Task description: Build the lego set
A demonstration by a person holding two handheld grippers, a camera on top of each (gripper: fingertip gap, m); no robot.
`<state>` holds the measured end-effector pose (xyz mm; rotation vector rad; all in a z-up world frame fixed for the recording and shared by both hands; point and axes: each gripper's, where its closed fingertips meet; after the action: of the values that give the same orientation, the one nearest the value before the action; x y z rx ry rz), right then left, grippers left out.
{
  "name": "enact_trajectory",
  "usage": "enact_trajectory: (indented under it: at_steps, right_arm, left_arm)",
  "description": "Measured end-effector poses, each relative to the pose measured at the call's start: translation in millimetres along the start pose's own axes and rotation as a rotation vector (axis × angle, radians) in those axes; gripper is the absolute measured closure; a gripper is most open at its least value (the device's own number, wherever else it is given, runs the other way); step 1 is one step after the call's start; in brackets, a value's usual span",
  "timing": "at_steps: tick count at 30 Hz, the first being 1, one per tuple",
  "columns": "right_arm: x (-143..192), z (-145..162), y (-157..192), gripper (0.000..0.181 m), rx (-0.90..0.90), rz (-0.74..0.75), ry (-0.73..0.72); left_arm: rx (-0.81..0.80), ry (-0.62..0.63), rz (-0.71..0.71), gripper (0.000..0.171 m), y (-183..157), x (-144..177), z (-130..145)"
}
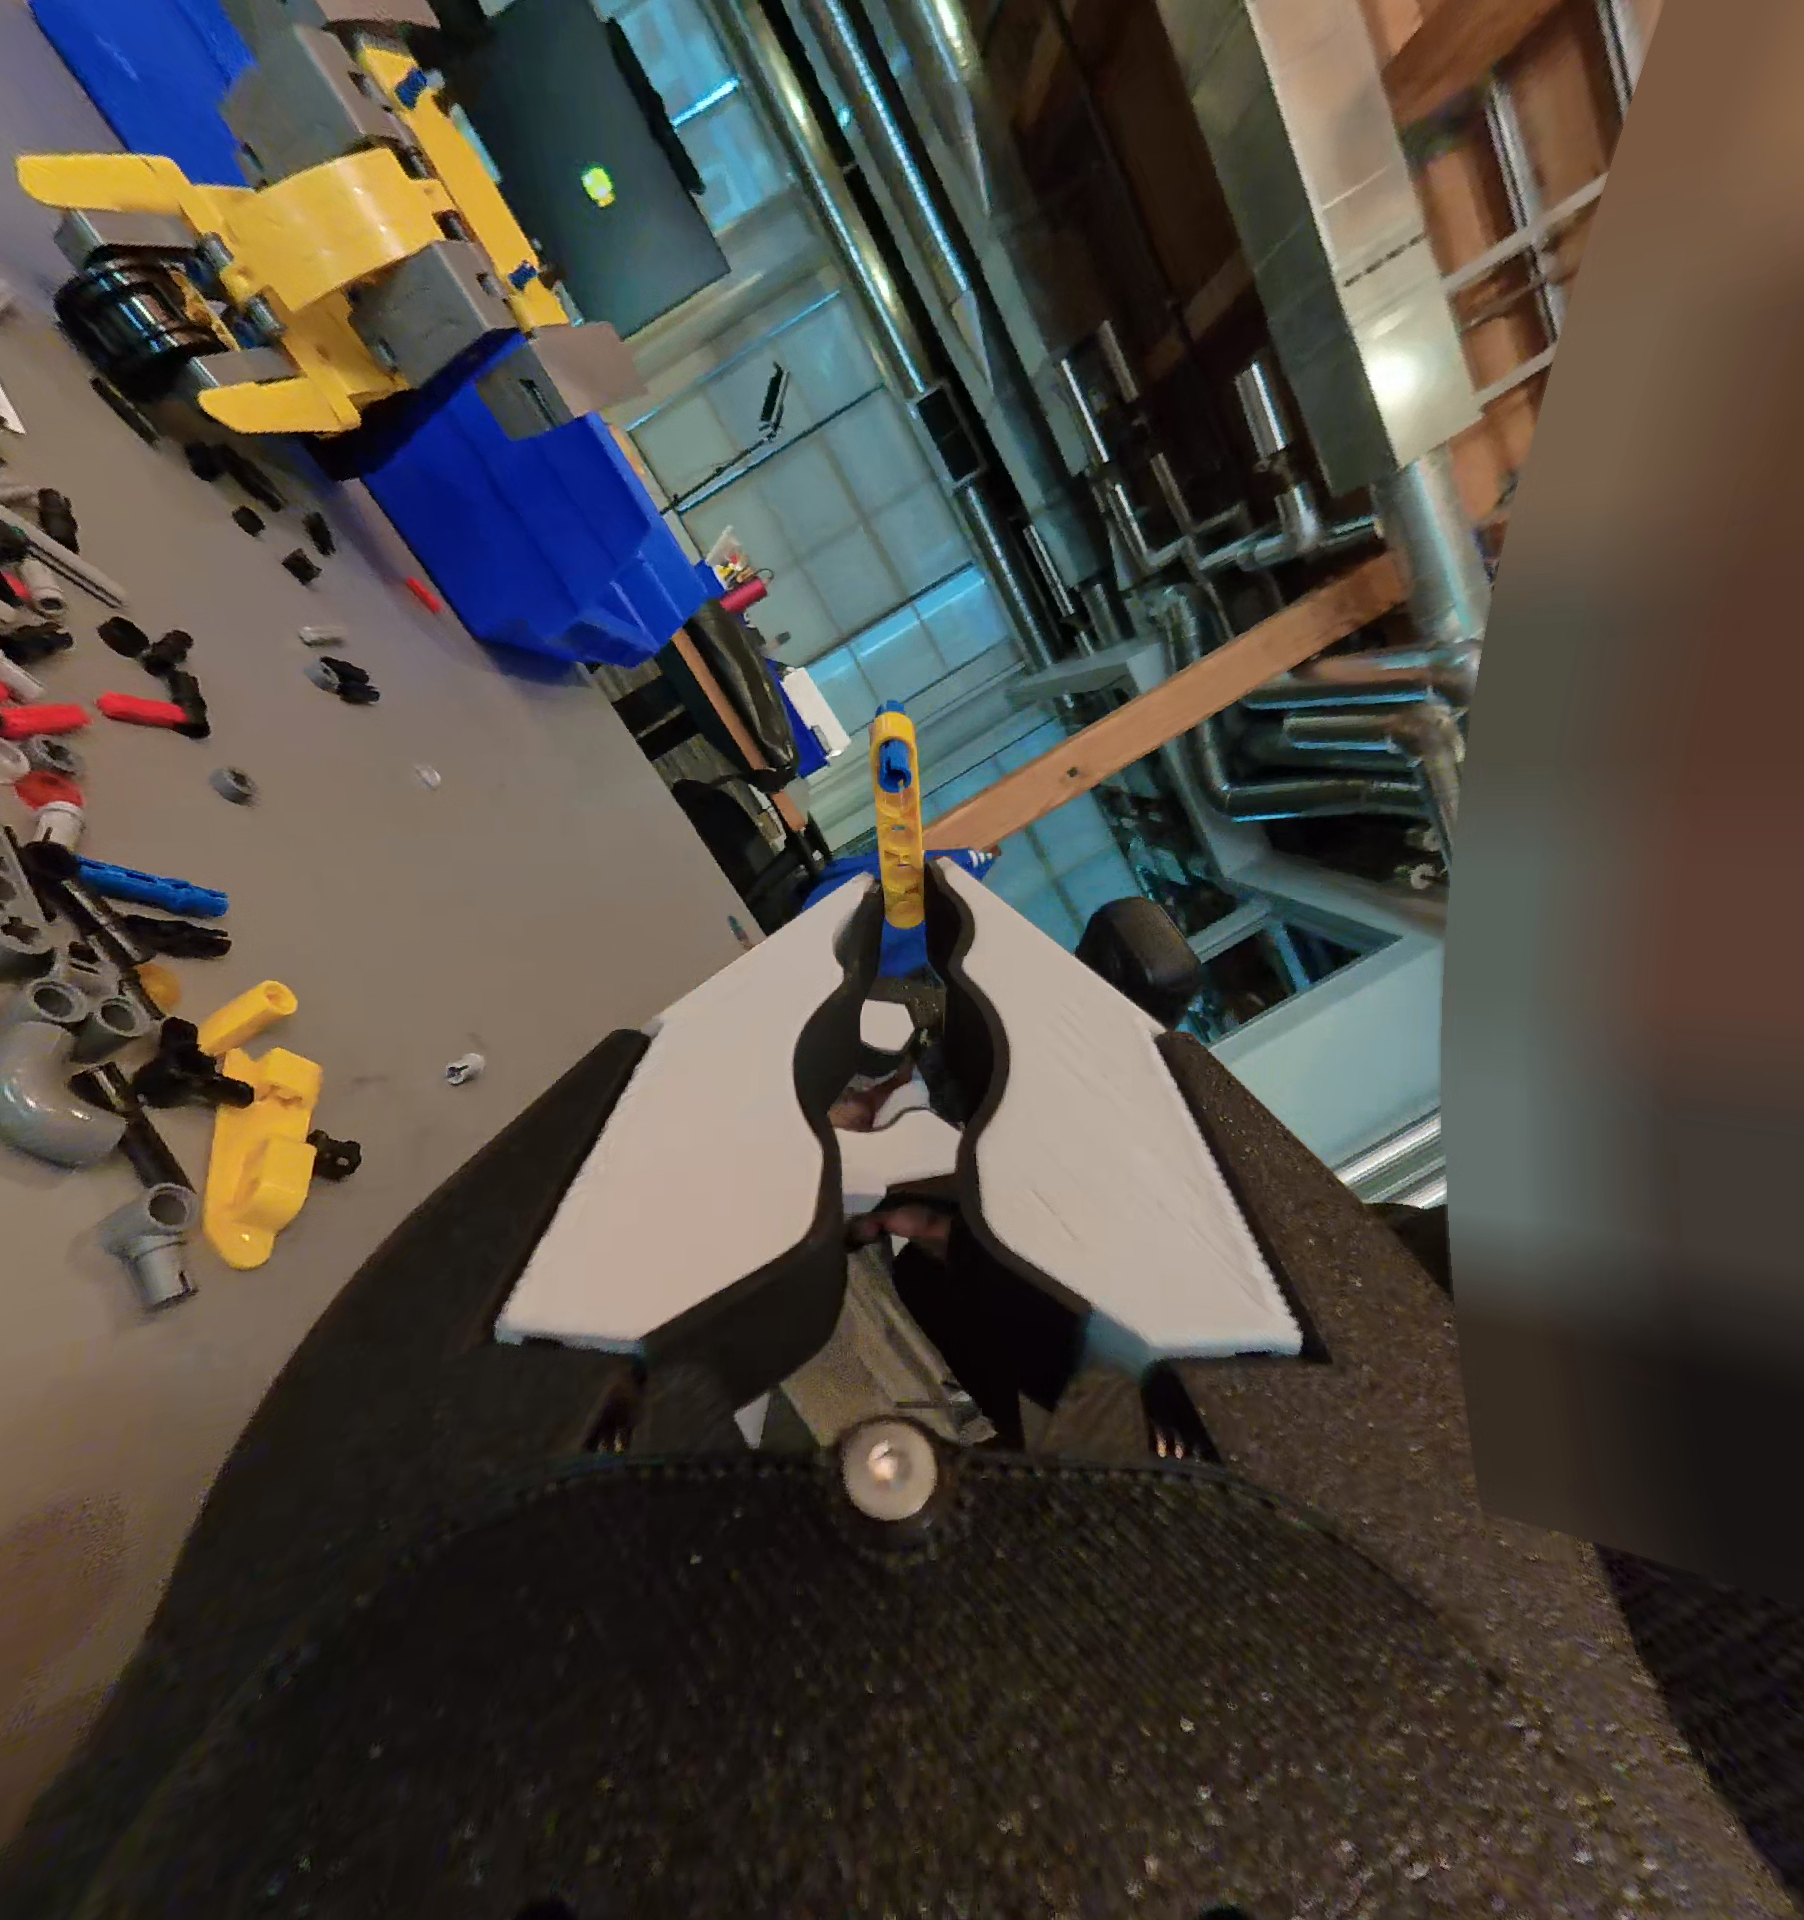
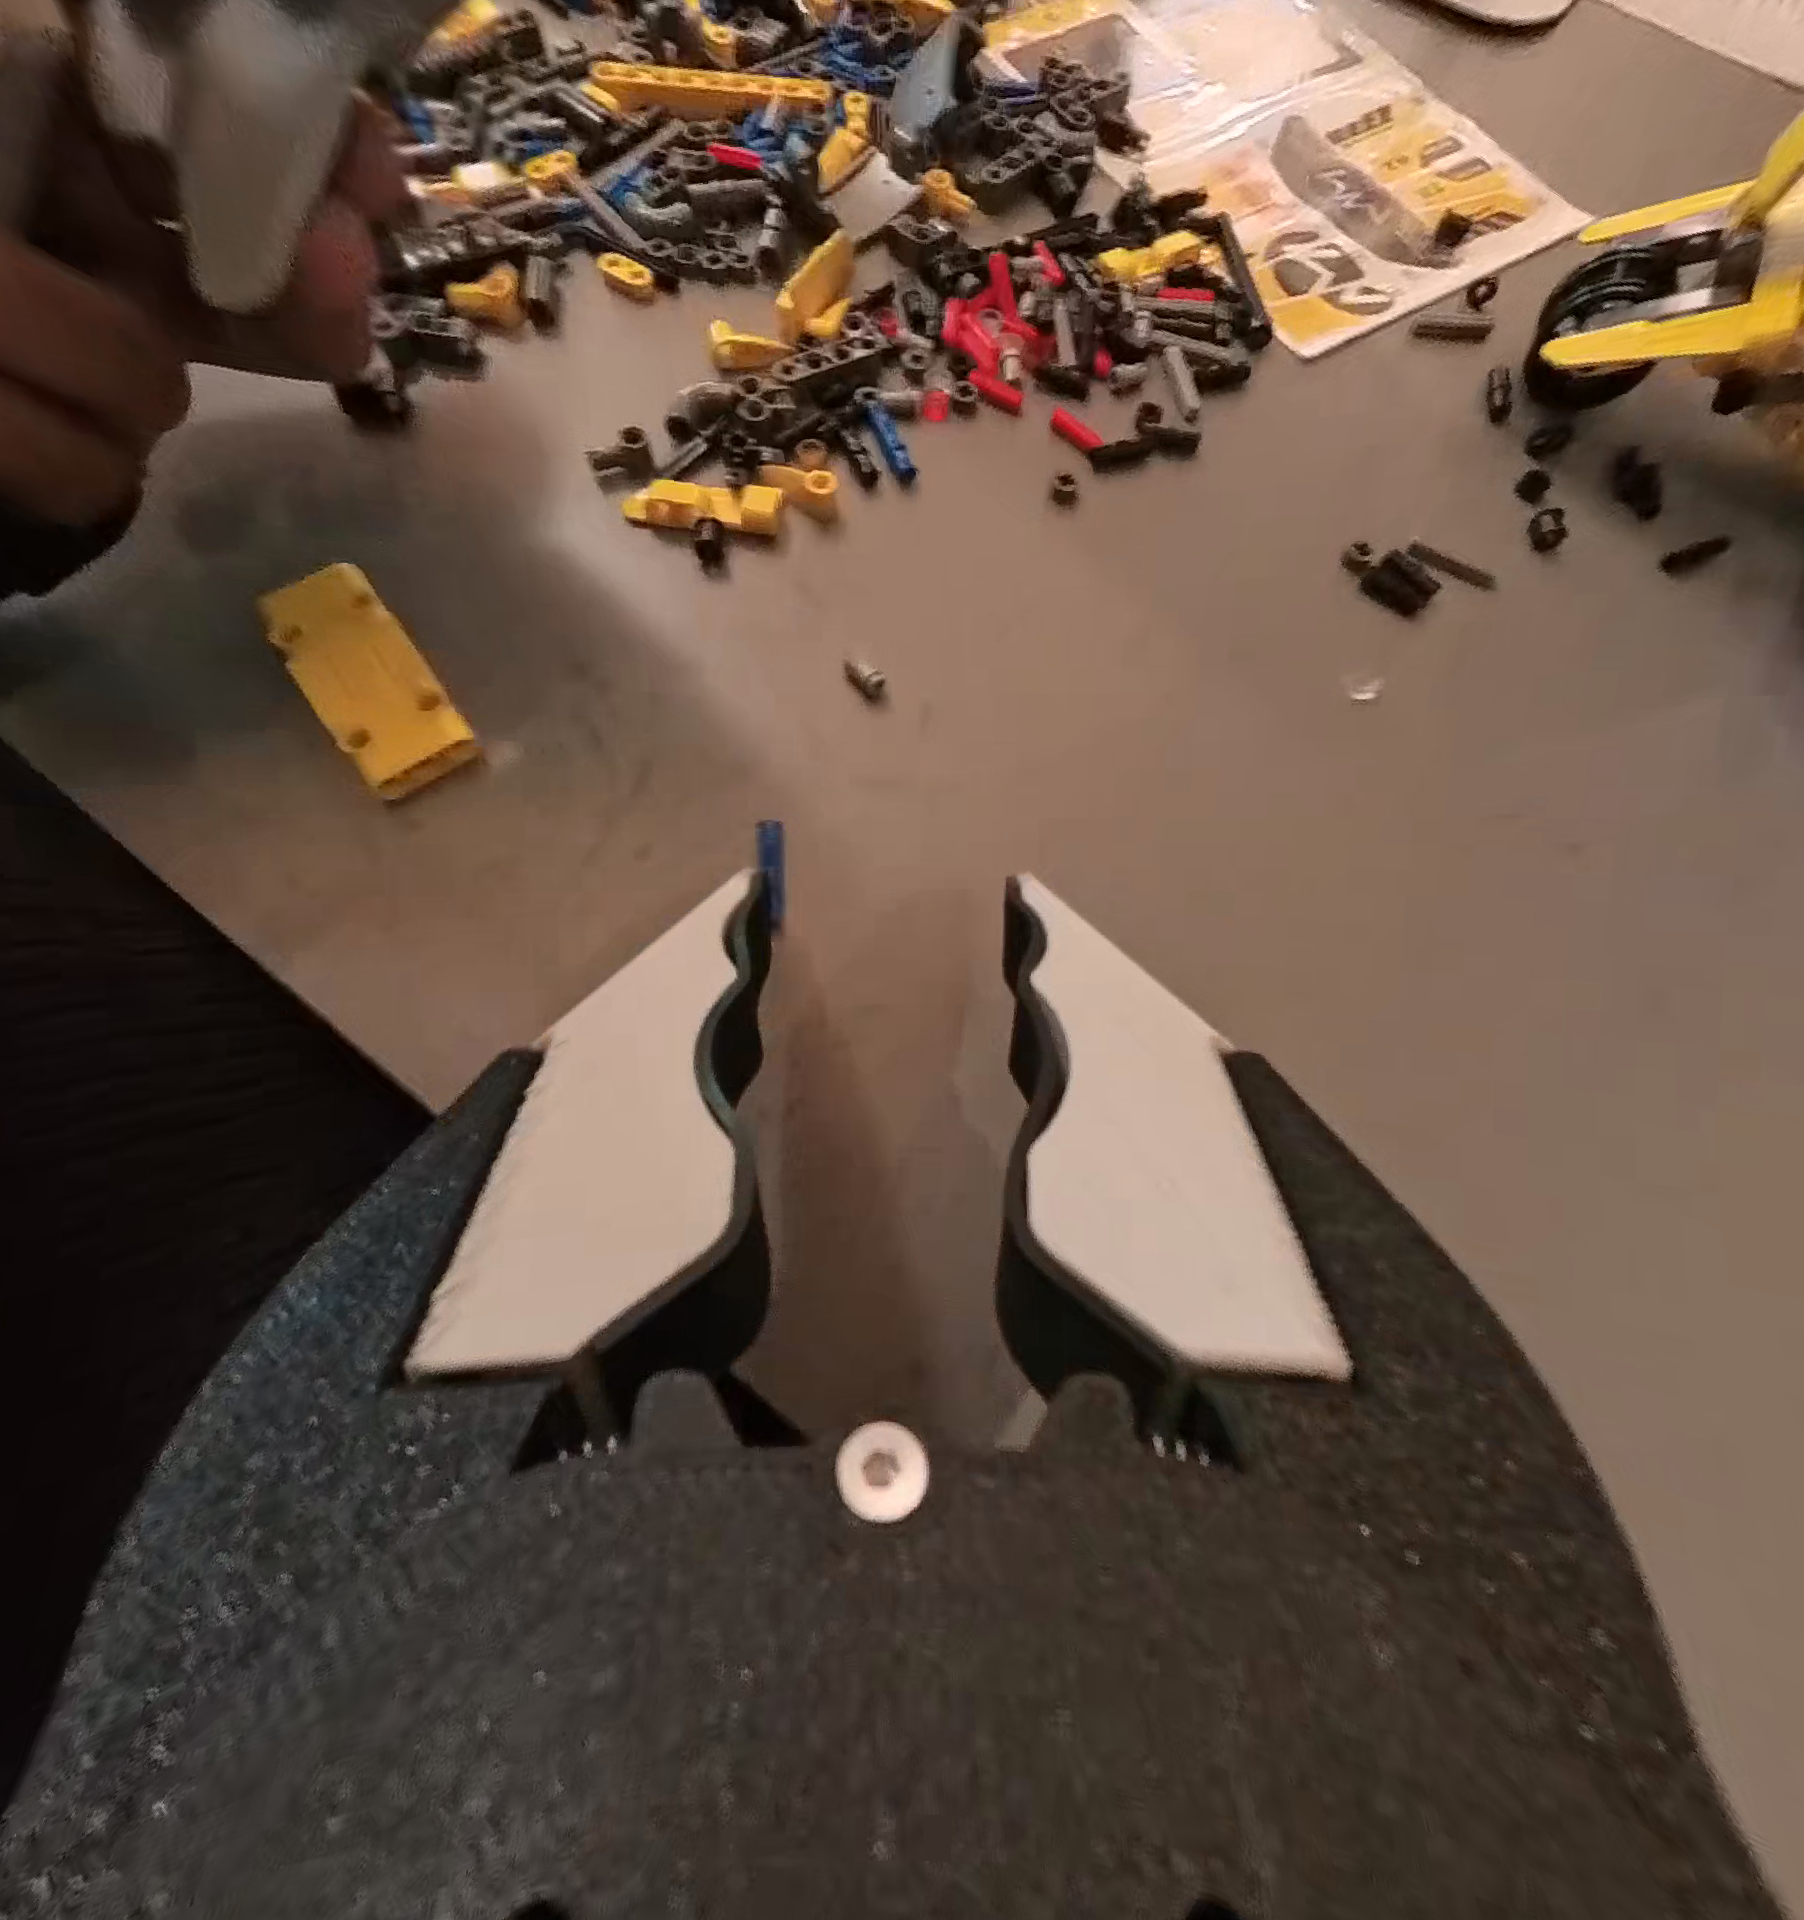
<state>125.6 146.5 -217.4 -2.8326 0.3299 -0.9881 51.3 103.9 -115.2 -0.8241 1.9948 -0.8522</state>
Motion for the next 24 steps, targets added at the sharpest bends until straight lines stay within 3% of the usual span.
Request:
enact_trajectory:
  at_steps: [5,10,18,20,24]
  right_arm:
    - [-1,-3,25,0.15,-0.048,-0.044,-0.012]
    - [-12,8,23,0.165,-0.003,-0.005,0.059]
    - [-13,6,28,0.176,0.075,-0.031,0.061]
    - [-13,-3,27,0.176,0.083,-0.041,0.007]
    - [16,-58,45,0.176,0.18,-0.149,-0.315]
  left_arm:
    - [-0.009,0.076,-0.084,0.168,14,-1,12]
    - [0.012,0.14,-0.124,0.168,20,4,20]
    - [0.152,0.173,-0.079,0.168,19,9,28]
    - [0.192,0.162,-0.062,0.168,17,11,28]
    - [0.386,0.11,0.071,0.168,5,13,26]
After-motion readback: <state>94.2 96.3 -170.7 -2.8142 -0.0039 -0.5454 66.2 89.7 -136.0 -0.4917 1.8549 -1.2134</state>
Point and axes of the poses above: each gripper's, where its closed fingertips meet, x back along the fingers, z out of its underside, y = z × x across the jaws, and after that the axes turned 12 degrees about z, right-handed
